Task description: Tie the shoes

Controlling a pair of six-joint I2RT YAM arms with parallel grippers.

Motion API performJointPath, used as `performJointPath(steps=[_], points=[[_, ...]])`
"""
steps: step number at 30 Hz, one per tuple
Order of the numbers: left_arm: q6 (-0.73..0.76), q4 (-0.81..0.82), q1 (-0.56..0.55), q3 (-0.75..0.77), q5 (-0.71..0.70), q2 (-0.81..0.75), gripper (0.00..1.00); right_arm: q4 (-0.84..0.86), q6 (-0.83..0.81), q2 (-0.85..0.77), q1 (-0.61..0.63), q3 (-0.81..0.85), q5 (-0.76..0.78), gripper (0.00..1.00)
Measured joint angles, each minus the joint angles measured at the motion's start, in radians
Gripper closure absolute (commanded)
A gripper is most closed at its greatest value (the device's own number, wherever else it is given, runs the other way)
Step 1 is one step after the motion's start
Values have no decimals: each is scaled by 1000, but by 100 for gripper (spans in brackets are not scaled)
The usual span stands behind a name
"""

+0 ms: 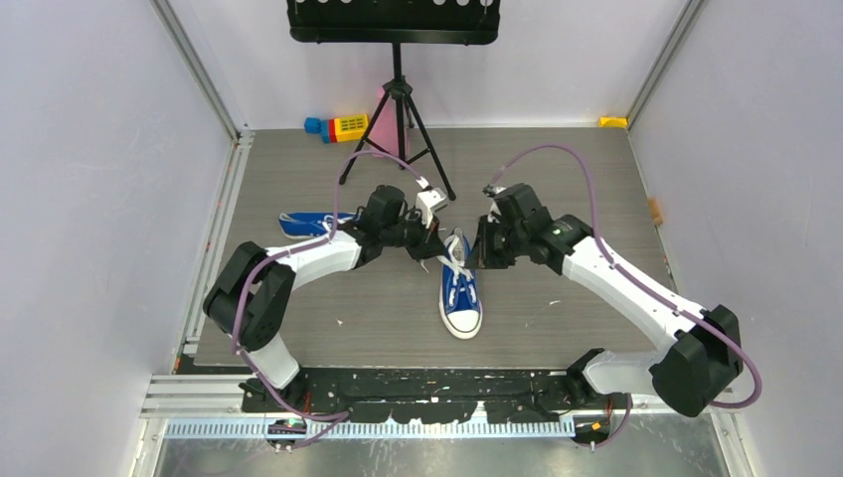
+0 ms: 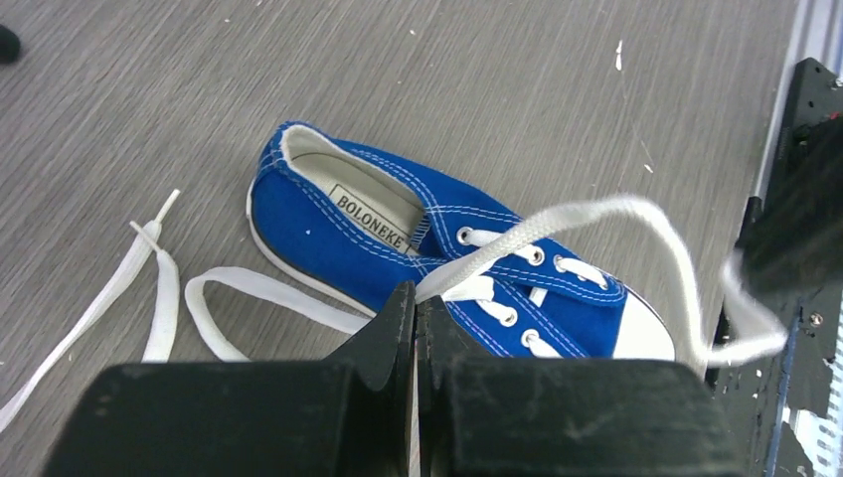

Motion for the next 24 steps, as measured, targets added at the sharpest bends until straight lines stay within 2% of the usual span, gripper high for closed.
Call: performJointPath(steps=[5, 12, 24], points=[[-4, 0, 0, -3, -43, 0, 100, 89, 8, 62, 69, -18, 38, 100], [-22, 0, 0, -13, -73, -5, 100, 164, 12, 103, 71, -80, 106, 100], [-31, -12, 0, -22, -104, -45, 100, 257, 12, 226, 72, -84, 116, 100]])
